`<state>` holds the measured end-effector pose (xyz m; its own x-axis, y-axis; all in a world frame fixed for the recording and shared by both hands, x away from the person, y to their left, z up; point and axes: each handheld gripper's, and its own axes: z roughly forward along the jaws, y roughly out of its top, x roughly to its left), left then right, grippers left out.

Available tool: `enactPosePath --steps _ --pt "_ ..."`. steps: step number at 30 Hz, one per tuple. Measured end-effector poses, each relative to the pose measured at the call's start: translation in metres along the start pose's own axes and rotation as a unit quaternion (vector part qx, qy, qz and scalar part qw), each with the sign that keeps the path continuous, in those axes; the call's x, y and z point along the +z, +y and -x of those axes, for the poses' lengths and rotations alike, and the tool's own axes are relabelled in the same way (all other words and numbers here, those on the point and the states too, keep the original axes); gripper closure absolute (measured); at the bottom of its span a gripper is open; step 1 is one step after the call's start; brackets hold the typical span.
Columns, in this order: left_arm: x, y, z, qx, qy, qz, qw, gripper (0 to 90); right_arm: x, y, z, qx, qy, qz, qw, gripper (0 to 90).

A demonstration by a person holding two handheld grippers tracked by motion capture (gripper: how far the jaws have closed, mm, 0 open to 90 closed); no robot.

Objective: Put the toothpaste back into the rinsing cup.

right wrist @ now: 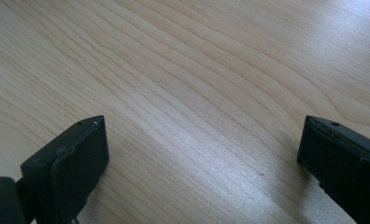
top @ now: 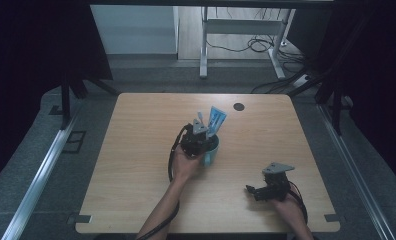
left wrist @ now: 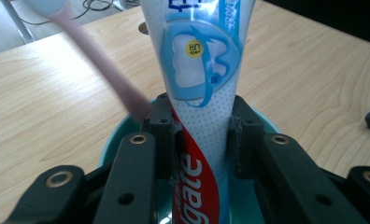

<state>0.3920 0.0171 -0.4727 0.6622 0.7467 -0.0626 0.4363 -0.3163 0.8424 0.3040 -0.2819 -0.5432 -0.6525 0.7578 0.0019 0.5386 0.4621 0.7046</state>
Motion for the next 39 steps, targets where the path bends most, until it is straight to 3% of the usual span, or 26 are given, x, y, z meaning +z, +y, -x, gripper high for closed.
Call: enactPosePath --steps 9,17,24,33,36,39 --pt "0.000 0.003 0.000 -0.005 -0.002 -0.013 0.9999 66.2 0.000 0.000 0.000 0.000 0.000 0.000 1.0000 1.6" --pt "-0.005 0.006 -0.004 -0.013 -0.014 -0.011 0.9998 55.8 0.000 0.000 0.000 0.000 0.000 0.000 1.0000 1.6" --pt "-0.009 0.007 -0.003 -0.011 -0.019 -0.015 0.9996 43.8 0.000 0.000 0.000 0.000 0.000 0.000 1.0000 1.6" --pt "-0.016 0.011 0.002 0.007 -0.005 -0.020 0.9998 28.1 0.000 0.000 0.000 0.000 0.000 0.000 1.0000 1.6" --pt "-0.019 0.012 0.004 0.008 -0.002 -0.024 0.9997 18.7 0.000 0.000 0.000 0.000 0.000 0.000 1.0000 1.6" --pt "-0.021 0.012 0.004 0.008 -0.003 -0.025 0.9996 14.8 0.000 0.000 0.000 0.000 0.000 0.000 1.0000 1.6"
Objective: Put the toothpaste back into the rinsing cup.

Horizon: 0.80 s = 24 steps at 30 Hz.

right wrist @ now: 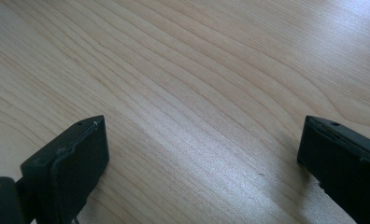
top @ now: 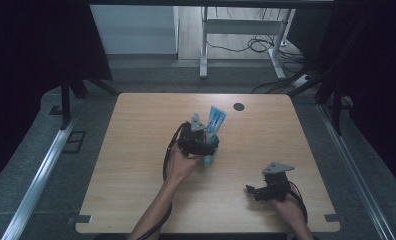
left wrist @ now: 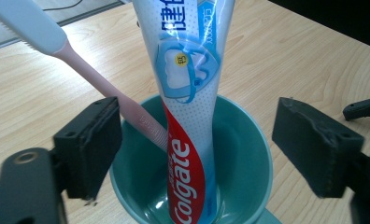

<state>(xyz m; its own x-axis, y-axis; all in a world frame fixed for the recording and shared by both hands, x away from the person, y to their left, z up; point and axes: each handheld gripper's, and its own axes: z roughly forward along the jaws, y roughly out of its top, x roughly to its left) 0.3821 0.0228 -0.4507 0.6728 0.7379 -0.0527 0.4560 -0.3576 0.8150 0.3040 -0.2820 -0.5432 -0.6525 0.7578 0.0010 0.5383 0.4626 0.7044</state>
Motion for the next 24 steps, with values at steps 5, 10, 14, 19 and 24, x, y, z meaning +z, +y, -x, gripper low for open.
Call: enactPosePath --steps 5,10,14,19,24 --pt "-0.002 0.000 -0.001 0.001 -0.006 -0.015 0.9999 9.2 0.000 0.000 0.000 0.000 0.000 0.000 1.0000 1.6" --pt "-0.004 -0.002 -0.001 0.011 -0.004 -0.027 0.9996 1.0 0.000 0.000 0.000 0.000 0.000 0.000 1.0000 1.6" --pt "-0.007 -0.002 -0.001 0.017 -0.005 -0.028 0.9994 0.0 0.000 0.000 0.000 0.000 0.000 0.000 1.0000 1.6" --pt "-0.012 -0.002 -0.002 0.022 -0.002 -0.023 0.9995 0.0 0.000 0.000 0.000 0.000 0.000 0.000 1.0000 1.6" --pt "-0.019 -0.004 -0.003 0.028 -0.001 -0.022 0.9994 0.0 0.000 0.000 0.000 0.000 0.000 0.000 1.0000 1.6"
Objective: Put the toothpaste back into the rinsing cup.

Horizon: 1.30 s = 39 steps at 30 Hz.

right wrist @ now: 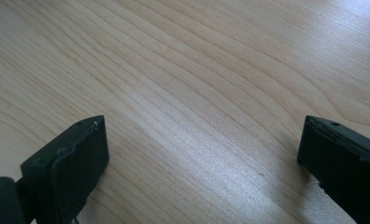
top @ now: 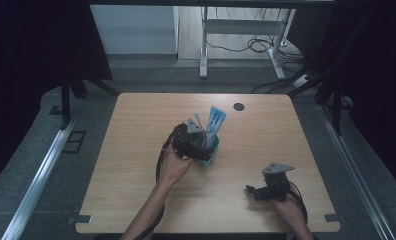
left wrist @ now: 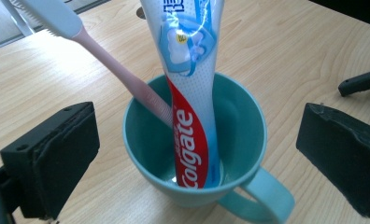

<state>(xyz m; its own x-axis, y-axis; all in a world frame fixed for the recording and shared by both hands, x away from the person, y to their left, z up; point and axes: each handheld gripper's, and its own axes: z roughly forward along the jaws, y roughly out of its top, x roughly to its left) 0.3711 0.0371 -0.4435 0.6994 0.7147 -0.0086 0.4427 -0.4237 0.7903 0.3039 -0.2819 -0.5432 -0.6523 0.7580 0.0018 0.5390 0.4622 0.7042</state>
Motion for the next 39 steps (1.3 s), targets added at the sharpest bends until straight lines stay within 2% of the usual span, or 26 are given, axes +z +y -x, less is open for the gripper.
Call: enactPosePath --steps 18,31,39 --pt "-0.023 -0.023 -0.007 -0.011 0.007 0.008 0.9999 0.0 0.000 0.000 0.000 0.000 0.000 0.000 1.0000 1.6" --pt "-0.040 -0.047 -0.016 -0.024 0.015 0.009 0.9996 0.0 0.000 0.000 0.000 0.000 0.000 0.000 1.0000 1.6" --pt "-0.048 -0.061 -0.019 -0.024 0.022 0.005 0.9995 0.0 0.000 0.000 0.000 0.001 0.000 0.001 1.0000 1.6"
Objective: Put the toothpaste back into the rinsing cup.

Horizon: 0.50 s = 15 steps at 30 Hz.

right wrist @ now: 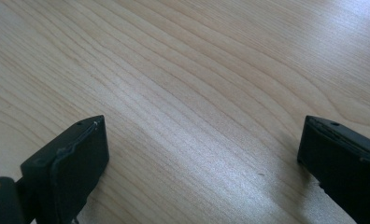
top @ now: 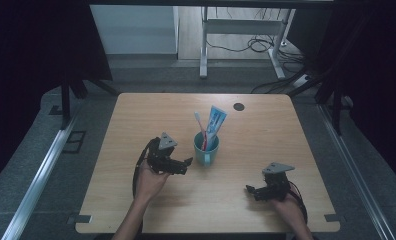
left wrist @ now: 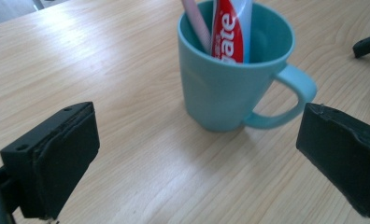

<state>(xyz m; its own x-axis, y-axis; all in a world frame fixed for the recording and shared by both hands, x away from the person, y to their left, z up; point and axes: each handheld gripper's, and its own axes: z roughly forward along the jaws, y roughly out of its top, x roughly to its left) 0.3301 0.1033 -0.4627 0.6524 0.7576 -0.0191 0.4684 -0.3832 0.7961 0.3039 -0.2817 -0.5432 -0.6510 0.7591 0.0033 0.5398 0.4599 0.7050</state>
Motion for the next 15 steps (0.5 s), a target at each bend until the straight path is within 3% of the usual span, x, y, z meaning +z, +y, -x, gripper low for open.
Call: enactPosePath --steps 15 --pt "-0.013 -0.037 -0.006 -0.015 0.008 -0.009 0.9998 0.0 0.000 0.000 0.000 -0.001 0.000 0.000 1.0000 1.6"
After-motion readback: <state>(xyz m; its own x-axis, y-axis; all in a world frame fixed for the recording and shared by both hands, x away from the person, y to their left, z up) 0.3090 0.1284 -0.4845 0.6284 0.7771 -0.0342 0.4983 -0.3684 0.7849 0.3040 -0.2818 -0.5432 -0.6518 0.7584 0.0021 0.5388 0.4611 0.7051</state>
